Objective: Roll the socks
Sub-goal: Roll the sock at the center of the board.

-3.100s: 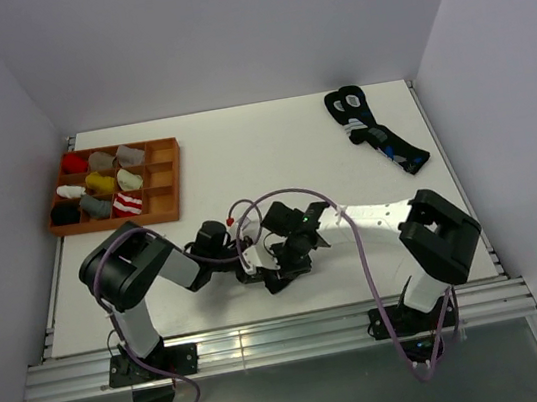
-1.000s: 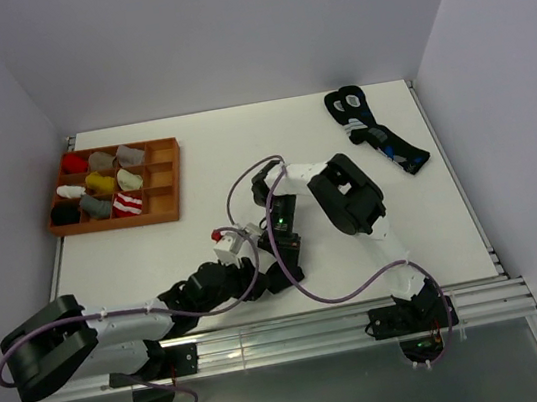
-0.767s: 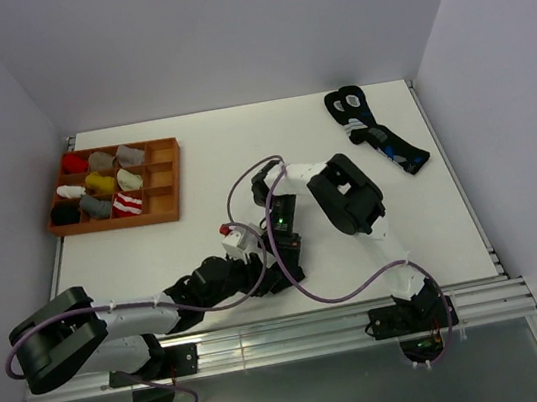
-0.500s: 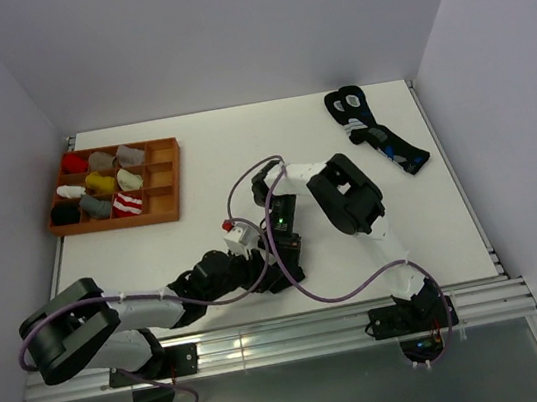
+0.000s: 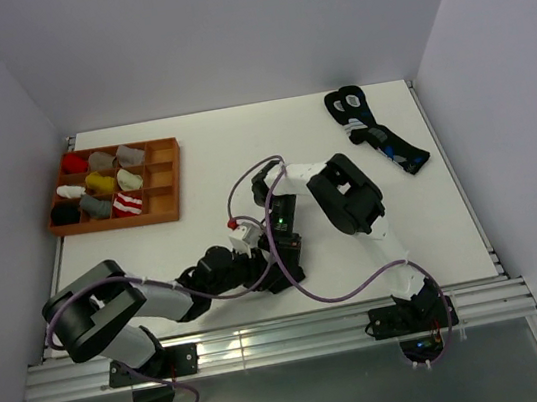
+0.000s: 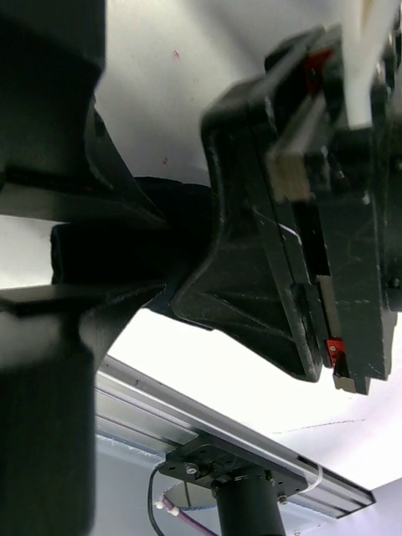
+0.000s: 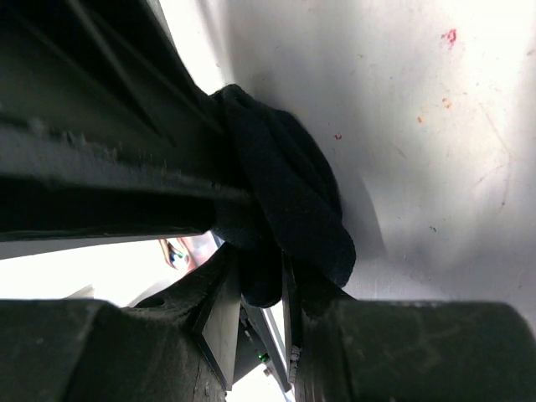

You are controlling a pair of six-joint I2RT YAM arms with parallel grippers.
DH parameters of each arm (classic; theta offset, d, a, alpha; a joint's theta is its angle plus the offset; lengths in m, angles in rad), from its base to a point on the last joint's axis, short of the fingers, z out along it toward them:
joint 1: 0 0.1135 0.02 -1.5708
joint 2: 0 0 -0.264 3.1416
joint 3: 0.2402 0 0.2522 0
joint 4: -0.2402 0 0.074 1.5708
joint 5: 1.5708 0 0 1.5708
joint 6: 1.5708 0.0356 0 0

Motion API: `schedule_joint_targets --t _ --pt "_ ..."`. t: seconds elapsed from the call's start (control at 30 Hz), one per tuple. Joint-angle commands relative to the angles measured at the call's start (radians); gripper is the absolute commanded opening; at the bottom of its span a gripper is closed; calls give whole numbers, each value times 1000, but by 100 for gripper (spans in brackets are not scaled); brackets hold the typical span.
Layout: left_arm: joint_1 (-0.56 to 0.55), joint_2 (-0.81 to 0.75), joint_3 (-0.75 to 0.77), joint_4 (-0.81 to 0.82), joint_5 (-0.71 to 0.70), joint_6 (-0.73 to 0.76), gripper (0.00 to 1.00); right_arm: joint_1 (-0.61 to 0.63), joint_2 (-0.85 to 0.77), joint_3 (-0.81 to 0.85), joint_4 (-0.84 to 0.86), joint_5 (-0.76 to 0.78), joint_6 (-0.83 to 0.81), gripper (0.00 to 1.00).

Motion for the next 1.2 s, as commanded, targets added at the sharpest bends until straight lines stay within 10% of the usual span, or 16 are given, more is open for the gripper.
schedule_joint_targets --t 0.0,0.2,1.17 --pt "6 42 37 29 41 4 33 -4 25 -5 132 115 -15 24" --pt "6 87 71 -50 40 -18 0 -3 -24 -49 222 134 32 27" --pt "76 174 127 -256 60 -81 0 -135 -486 -385 584 158 181 64"
